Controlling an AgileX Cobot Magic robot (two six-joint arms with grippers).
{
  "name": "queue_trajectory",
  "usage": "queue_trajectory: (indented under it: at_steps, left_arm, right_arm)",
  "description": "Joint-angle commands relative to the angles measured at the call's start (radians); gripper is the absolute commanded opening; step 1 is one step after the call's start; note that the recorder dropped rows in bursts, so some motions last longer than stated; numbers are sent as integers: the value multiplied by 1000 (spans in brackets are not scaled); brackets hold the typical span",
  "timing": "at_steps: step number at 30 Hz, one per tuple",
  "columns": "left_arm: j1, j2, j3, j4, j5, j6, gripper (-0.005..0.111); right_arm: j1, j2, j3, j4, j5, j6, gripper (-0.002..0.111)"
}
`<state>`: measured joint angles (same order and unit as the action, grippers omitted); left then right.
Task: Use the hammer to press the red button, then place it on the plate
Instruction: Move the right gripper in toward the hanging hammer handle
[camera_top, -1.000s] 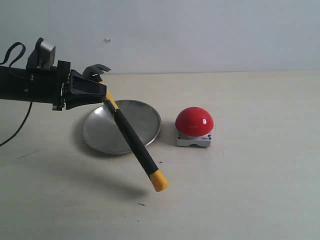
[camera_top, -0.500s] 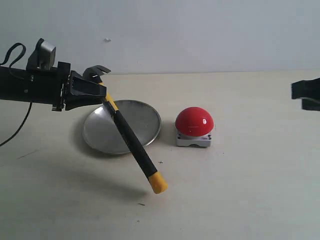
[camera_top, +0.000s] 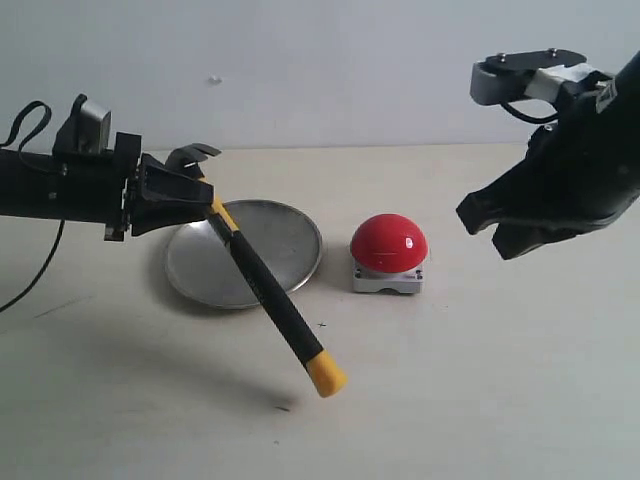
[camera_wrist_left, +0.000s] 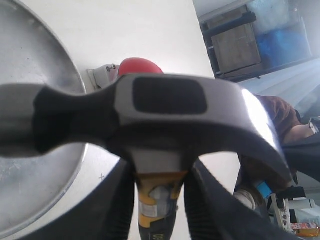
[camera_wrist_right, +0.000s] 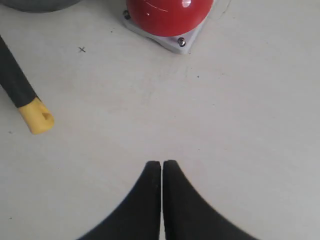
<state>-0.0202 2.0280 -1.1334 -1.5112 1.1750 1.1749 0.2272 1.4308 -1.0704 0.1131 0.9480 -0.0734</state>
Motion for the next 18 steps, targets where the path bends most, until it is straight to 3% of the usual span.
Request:
queue_trajectory:
  at_steps: [1, 7, 12, 18]
  left_arm:
    - [-2, -23, 6, -71, 46, 0, 0]
    - [-2, -23, 12, -71, 46, 2, 0]
    - [-2, -23, 23, -87, 46, 26, 0]
    - [-2, -23, 23, -88, 46, 28, 0]
  right_arm:
    - [60, 3, -39, -113, 35, 85, 0]
    - [149, 12, -39, -103, -43, -33, 0]
    - [157, 47, -39, 15, -98, -19, 1]
    - [157, 146, -39, 310, -171, -345, 25]
